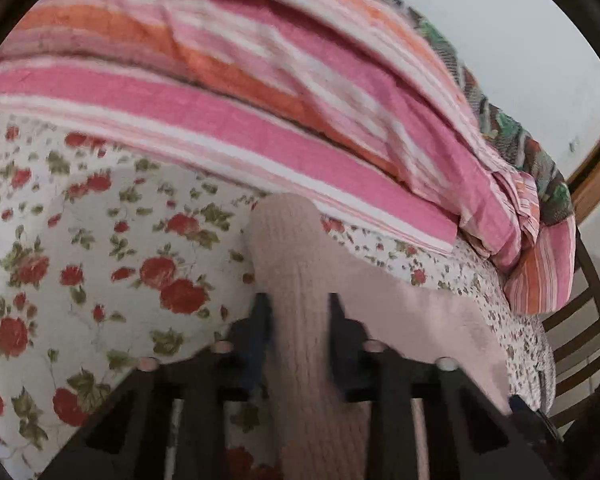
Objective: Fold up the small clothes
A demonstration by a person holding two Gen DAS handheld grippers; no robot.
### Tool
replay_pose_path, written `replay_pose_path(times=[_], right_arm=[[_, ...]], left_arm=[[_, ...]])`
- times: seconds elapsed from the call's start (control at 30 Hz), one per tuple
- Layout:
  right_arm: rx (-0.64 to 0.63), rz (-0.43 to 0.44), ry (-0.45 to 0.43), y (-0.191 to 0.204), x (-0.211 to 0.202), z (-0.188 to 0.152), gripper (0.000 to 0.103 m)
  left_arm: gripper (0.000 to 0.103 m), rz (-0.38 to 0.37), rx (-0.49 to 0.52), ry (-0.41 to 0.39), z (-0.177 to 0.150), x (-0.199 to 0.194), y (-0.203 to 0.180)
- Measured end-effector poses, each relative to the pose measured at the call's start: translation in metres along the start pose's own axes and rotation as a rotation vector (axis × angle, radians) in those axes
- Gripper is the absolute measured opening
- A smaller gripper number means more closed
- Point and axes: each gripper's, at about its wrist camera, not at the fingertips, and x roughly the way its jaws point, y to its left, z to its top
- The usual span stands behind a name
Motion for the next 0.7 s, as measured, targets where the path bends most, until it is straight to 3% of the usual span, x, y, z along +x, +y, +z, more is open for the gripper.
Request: replay_pose_path(times=[0.13, 0.17, 0.4, 0.47, 0.53, 0.63, 0.7], right_arm=[[0.036, 0.0, 0.037, -0.01, 0.005, -0.001, 0.025], [0.039, -0.001, 0.042, -0.012, 0.003, 0.0, 0.026], [0.037, 0.003, 0.01, -0.005, -0.02, 0.001, 0.03], [0.017, 0.018, -0.005, 0.002, -0.026, 0.0, 0.031], [-0.016, 0.057, -0.01, 0.01, -0.03, -0.004, 0.031], [-0.072, -0.039, 0.028, 0.019, -0.021, -0.01, 0.03], [-0.052, -0.048, 0.081, 0.016, -0.013, -0.012, 0.03]], left_arm=[[0.023, 0.059, 0.071, -0.036, -0.003, -0.006, -0.014], [0.028, 0.072, 0.075, -0.039, -0.003, -0.008, -0.016], [0.034, 0.143, 0.181, -0.041, -0.023, -0.035, -0.039], [0.05, 0.146, 0.205, -0.04, -0.033, -0.044, -0.045], [0.055, 0.132, 0.228, -0.054, -0.042, -0.055, -0.05], [0.056, 0.151, 0.241, -0.058, -0.056, -0.063, -0.053], [0.056, 0.137, 0.243, -0.064, -0.068, -0.066, -0.052]])
